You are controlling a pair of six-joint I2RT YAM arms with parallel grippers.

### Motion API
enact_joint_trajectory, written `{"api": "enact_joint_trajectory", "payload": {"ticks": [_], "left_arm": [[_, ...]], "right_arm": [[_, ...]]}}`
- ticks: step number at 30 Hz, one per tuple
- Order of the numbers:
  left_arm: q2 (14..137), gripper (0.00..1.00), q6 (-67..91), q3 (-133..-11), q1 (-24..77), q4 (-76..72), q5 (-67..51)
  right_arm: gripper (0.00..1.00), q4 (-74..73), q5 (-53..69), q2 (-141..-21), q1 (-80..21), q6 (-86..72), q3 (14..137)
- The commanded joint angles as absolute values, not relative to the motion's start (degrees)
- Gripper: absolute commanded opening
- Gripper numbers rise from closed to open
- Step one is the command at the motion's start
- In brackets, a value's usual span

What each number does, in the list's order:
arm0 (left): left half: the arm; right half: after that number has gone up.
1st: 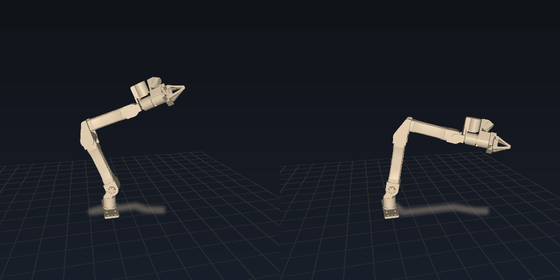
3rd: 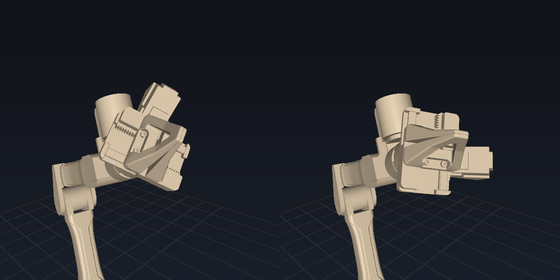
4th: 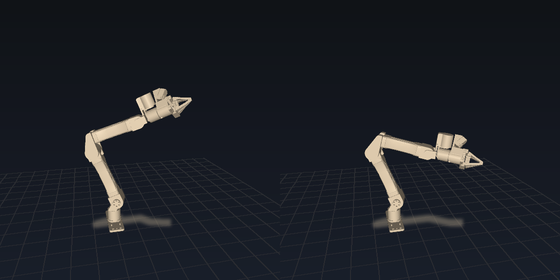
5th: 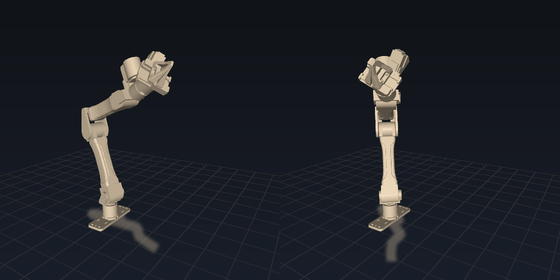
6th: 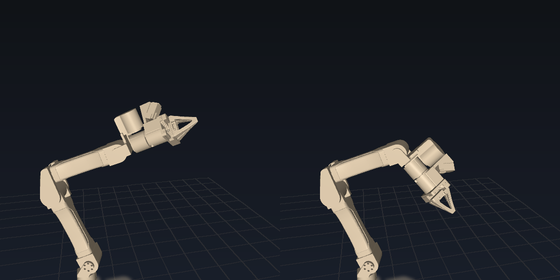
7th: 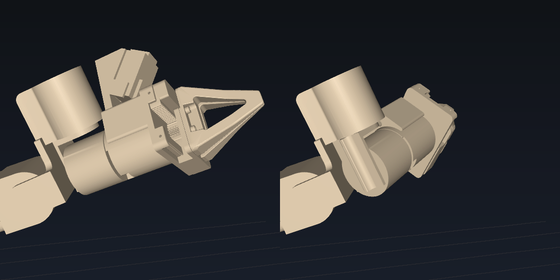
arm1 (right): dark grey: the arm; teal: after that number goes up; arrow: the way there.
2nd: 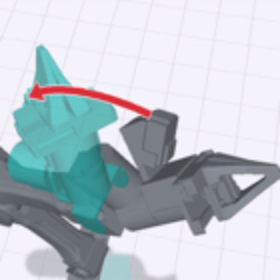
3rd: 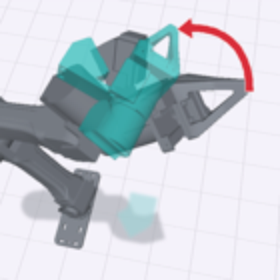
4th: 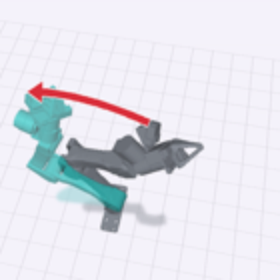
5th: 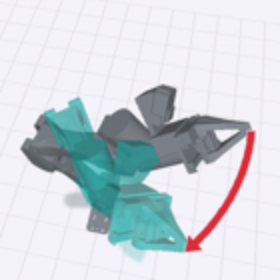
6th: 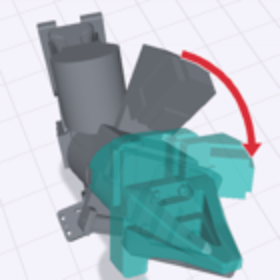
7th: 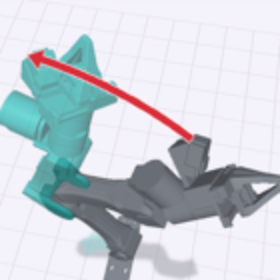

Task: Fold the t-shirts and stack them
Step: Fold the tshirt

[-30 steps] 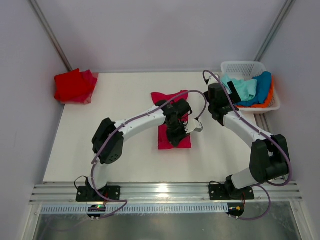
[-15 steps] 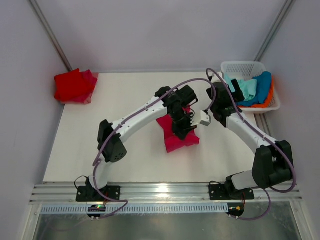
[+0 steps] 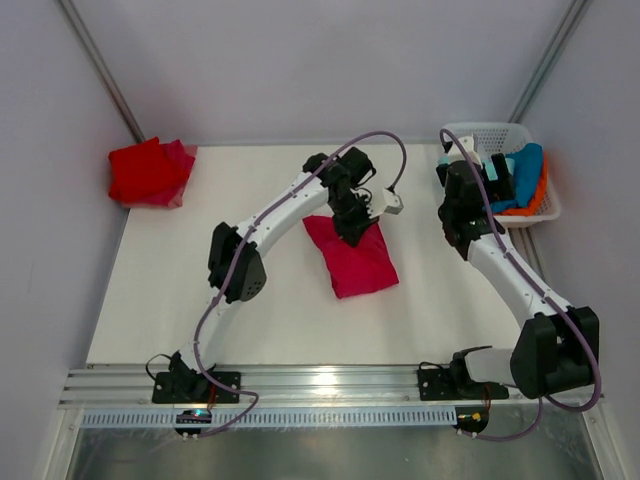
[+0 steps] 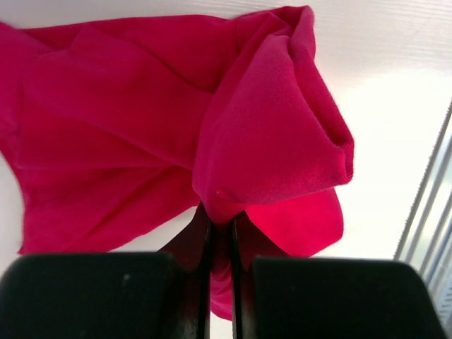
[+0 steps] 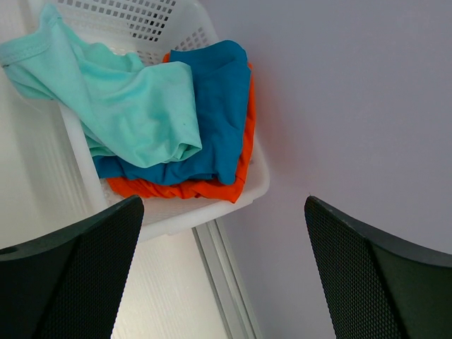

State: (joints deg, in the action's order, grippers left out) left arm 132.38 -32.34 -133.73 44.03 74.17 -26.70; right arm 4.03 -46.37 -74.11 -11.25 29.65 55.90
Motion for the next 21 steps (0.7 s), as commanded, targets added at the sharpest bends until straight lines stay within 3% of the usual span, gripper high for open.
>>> {"api": "enact_joint_trajectory", "payload": {"ticks": [1, 11, 21], "left_arm": [[132.1, 0.00, -32.3, -135.1, 42.5, 67.3, -24.4], [133.2, 0.00, -32.8, -131.7, 40.5, 51.5, -15.7], [137.4, 0.00, -33.7, -131.5, 39.4, 46.9, -12.1]], "right_arm": [[0.99, 8.1, -47.0, -73.0, -10.9, 30.1, 54.9], [0.99, 7.2, -45.7, -75.3, -10.9, 29.8, 54.4], [0.99, 4.9, -43.5, -77.1, -10.9, 28.3, 54.2]]}}
